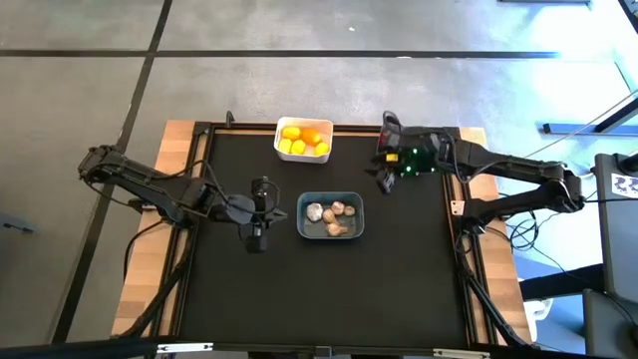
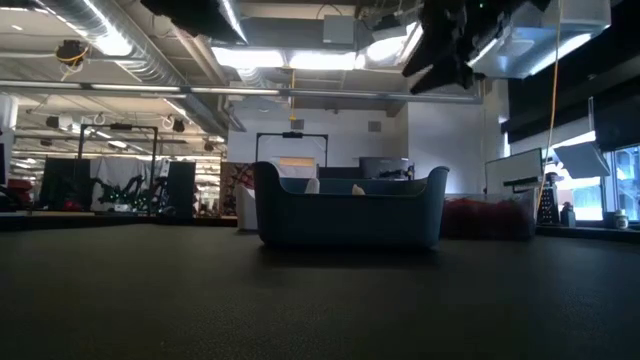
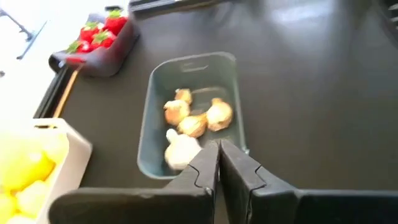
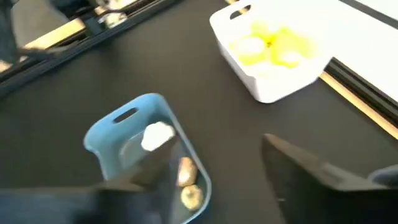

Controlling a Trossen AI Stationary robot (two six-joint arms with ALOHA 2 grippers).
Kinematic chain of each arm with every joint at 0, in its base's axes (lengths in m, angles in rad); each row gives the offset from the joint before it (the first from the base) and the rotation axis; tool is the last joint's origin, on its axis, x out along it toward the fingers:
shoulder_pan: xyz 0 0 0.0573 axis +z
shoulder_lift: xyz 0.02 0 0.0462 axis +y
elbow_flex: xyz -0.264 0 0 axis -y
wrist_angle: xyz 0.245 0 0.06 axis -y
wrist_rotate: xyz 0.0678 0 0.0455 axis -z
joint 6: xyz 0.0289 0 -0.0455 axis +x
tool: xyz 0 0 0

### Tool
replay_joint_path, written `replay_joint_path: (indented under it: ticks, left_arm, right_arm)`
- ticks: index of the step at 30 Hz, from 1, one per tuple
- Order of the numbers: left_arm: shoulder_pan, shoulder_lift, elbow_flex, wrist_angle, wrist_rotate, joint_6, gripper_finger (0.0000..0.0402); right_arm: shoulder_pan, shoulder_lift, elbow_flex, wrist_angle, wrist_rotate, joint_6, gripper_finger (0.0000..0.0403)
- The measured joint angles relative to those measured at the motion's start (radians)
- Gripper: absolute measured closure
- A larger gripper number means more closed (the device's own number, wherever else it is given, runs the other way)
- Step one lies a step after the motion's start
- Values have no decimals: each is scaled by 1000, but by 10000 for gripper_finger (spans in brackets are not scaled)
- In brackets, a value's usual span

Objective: Sort produce into baskets
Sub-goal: Return to Home Position

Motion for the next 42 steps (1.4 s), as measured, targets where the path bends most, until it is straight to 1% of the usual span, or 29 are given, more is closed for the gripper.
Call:
replay_joint_path:
  ticks: [2, 5, 6, 7, 11, 13, 18, 21, 25, 29, 33, 37, 42]
  left_arm:
    - [6, -20, 0, 3, 21, 10, 395]
    - [10, -58, -7, 12, 23, 27, 399]
    - [10, -76, -20, 25, 23, 38, 397]
    - [9, -101, -43, 49, 23, 50, 396]
    - [21, -209, -168, 156, 25, 59, 399]
    - [30, -269, -233, 198, 24, 49, 399]
    - [46, -424, -366, 271, 71, 35, 395]
    - [48, -512, -429, 309, 74, 23, 395]
    - [48, -619, -503, 321, 75, 22, 394]
    - [48, -711, -569, 342, 78, 17, 394]
    - [48, -796, -635, 407, 149, 19, 394]
    - [48, -877, -691, 416, 154, 14, 394]
    - [48, -971, -750, 419, 154, -5, 394]
  right_arm:
    - [44, 0, 0, -3, 9, -3, 250]
    - [111, 0, 0, 1, 23, -4, 358]
    - [136, 0, 0, 3, 42, -8, 379]
    - [163, 0, 0, 3, 65, -12, 388]
    - [261, 0, 0, 5, 136, -26, 366]
    - [306, -3, 0, 7, 163, -30, 364]
    - [407, -3, -2, 58, 208, -92, 389]
    - [455, -10, -40, 163, 210, -134, 399]
    - [483, -41, -122, 261, 212, -133, 388]
    - [492, -83, -237, 375, 221, -112, 383]
    - [491, -143, -375, 549, 221, -105, 382]
    - [491, -213, -511, 685, 219, -79, 382]
    - [491, -321, -652, 711, 203, 1, 382]
